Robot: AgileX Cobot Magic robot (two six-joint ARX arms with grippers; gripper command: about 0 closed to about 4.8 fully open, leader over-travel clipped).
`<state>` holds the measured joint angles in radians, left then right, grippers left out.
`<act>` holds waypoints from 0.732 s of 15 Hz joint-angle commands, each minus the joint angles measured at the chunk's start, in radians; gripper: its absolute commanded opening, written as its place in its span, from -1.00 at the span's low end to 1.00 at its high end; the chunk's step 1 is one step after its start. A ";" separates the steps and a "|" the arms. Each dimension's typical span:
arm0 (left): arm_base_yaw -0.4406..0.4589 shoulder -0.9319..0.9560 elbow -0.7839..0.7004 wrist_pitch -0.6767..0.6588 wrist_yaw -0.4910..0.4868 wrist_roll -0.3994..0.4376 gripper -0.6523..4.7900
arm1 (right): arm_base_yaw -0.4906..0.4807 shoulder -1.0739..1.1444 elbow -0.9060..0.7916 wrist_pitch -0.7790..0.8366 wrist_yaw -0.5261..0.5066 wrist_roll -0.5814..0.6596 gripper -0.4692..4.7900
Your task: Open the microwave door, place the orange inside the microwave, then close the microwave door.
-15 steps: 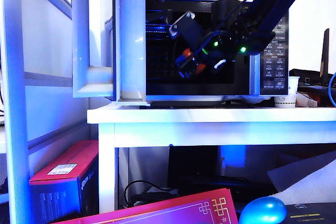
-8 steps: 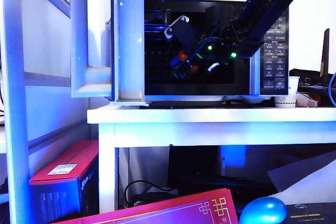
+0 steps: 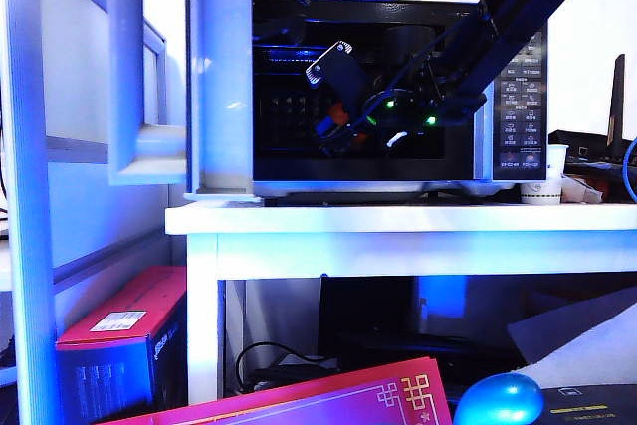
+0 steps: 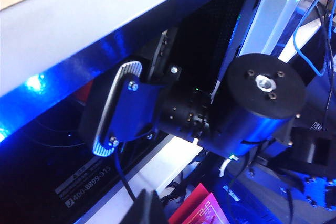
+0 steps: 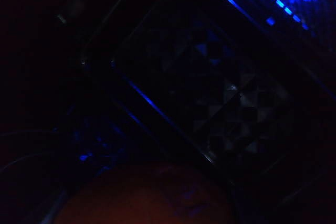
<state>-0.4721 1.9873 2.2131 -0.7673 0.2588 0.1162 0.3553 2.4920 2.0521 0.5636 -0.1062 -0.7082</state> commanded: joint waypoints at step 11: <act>0.001 0.017 -0.014 -0.125 0.016 -0.045 -0.78 | 0.032 -0.033 0.013 -0.075 0.098 0.054 1.00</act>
<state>-0.4694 1.9873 2.2143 -0.7776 0.2577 0.1230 0.3851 2.4786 2.0602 0.4908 -0.0189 -0.6601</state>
